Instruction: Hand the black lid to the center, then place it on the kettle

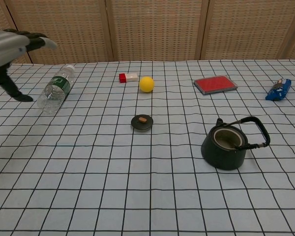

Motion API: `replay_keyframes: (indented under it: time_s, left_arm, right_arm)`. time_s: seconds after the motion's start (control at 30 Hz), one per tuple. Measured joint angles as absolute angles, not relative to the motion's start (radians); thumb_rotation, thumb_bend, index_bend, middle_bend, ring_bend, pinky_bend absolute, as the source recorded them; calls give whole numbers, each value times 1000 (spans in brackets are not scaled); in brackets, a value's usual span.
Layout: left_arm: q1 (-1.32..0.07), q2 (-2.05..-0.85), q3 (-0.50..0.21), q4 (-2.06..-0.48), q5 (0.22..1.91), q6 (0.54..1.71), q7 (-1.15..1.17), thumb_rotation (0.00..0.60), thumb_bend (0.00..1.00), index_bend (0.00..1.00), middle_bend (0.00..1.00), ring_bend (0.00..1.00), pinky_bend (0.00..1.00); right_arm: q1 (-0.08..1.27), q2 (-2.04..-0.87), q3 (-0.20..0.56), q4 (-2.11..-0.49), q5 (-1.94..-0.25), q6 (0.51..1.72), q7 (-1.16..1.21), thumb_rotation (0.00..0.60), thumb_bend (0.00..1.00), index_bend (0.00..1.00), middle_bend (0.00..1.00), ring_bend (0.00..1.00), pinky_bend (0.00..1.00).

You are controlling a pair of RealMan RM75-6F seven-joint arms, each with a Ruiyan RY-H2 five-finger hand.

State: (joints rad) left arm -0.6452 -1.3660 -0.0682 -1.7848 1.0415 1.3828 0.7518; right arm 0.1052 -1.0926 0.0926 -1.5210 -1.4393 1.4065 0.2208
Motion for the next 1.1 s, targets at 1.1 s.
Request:
replay_keyframes:
  time_s: [1.1]
  left_arm:
    - [-270, -1065, 76, -1829, 1307, 1493, 264, 600, 103, 0, 0, 0, 0]
  right_arm:
    - [504, -1200, 308, -1989, -1160, 1150, -354, 600, 159, 241, 1, 0, 0]
